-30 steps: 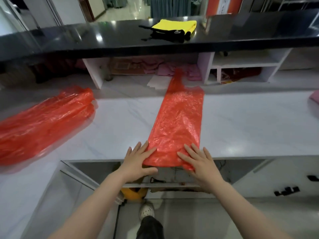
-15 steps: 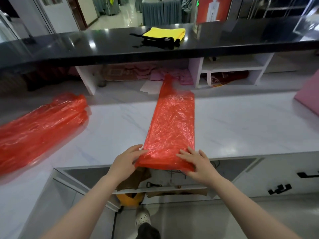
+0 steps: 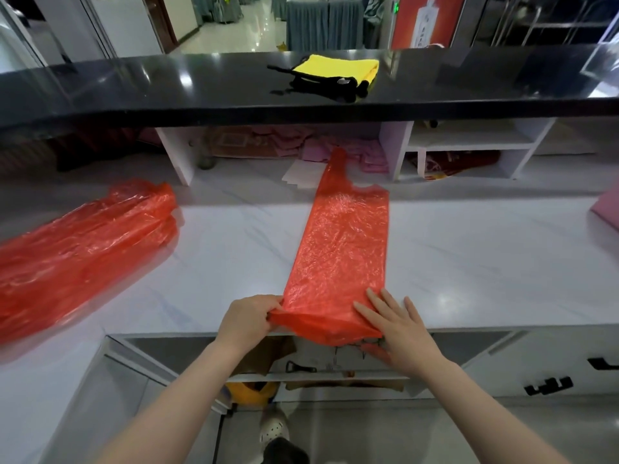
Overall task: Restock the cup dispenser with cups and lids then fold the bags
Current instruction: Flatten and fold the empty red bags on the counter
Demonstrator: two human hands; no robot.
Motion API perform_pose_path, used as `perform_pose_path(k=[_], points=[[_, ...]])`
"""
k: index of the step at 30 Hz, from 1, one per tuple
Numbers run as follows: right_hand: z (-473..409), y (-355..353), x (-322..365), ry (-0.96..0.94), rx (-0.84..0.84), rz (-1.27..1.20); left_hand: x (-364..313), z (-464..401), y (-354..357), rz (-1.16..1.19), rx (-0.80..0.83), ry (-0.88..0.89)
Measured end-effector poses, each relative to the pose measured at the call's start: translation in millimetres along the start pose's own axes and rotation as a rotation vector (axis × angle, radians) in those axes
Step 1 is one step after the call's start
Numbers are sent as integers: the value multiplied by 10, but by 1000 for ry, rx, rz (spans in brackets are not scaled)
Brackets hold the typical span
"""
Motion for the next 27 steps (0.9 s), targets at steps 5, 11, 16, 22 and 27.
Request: perform_pose_path(k=[5, 11, 16, 22, 27], points=[[-30, -61, 45, -26, -114, -143, -104, -27, -115, -87, -51, 302], [172, -304, 132, -213, -503, -408, -192, -97, -73, -288, -15, 494], [250, -260, 137, -244, -571, -298, -257, -139, 29, -269, 27, 621], [247, -258, 67, -236, -519, -213, -203, -145, 243, -330, 132, 642], [236, -240, 5, -201, -483, -255, -125, -138, 361, -287, 212, 574]])
Point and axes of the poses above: each hand's wrist, its own z-axis away from the middle knuckle, its own y-axis out of the palm, x = y × z, the point moved 6 cm from there along -z, towards the middle knuckle, and after that the axes turned 10 degrees about -z, right-handed, at the moved point
